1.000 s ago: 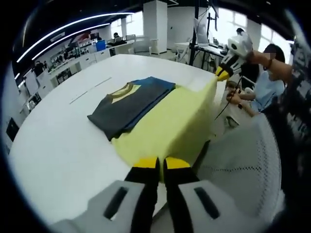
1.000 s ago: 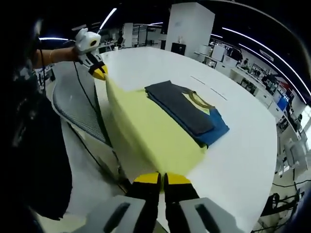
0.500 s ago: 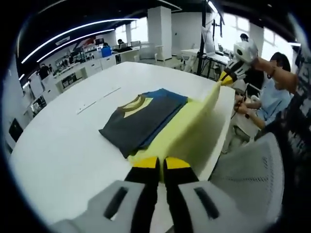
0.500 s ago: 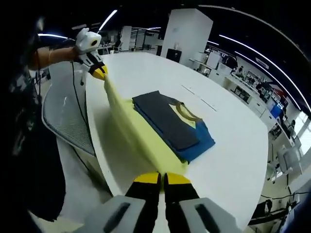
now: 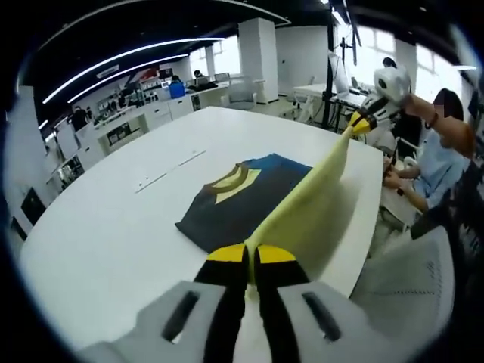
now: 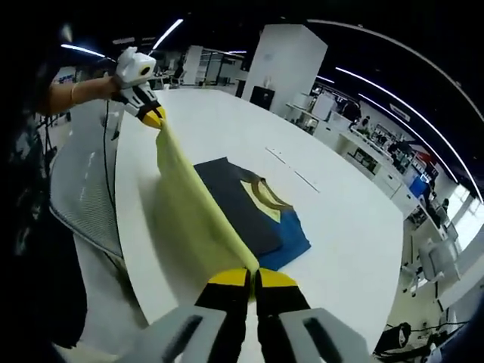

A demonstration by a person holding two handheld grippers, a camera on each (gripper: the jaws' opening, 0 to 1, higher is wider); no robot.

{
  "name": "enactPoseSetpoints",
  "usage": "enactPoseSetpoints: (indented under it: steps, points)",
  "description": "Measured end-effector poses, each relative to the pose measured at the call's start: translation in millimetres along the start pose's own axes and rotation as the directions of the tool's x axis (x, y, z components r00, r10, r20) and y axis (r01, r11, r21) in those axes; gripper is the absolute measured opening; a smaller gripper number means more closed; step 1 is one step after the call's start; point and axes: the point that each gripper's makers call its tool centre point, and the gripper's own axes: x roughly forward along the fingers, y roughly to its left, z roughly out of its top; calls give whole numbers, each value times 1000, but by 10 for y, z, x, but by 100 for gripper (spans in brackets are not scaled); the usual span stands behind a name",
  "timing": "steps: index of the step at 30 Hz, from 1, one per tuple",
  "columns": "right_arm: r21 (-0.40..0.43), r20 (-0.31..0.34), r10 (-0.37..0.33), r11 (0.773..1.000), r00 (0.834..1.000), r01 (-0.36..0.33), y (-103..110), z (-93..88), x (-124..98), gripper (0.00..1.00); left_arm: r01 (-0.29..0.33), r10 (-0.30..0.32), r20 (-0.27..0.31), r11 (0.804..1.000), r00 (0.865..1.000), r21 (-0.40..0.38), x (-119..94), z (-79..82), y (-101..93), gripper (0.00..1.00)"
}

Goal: Fold the garment on the visible template until the final outline fits inside the template.

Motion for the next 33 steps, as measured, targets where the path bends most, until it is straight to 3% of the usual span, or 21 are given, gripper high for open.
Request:
enactPoseSetpoints:
  steps: [13, 33]
  points:
    - [17, 58, -74, 997, 996, 73, -286, 275, 92, 0, -84, 85, 73, 996, 994, -22, 95, 284, 294, 0]
    - [-104, 3, -159, 982, 987, 158, -784, 466, 456, 0, -162, 164, 90, 986, 982, -38, 470, 557, 796, 0]
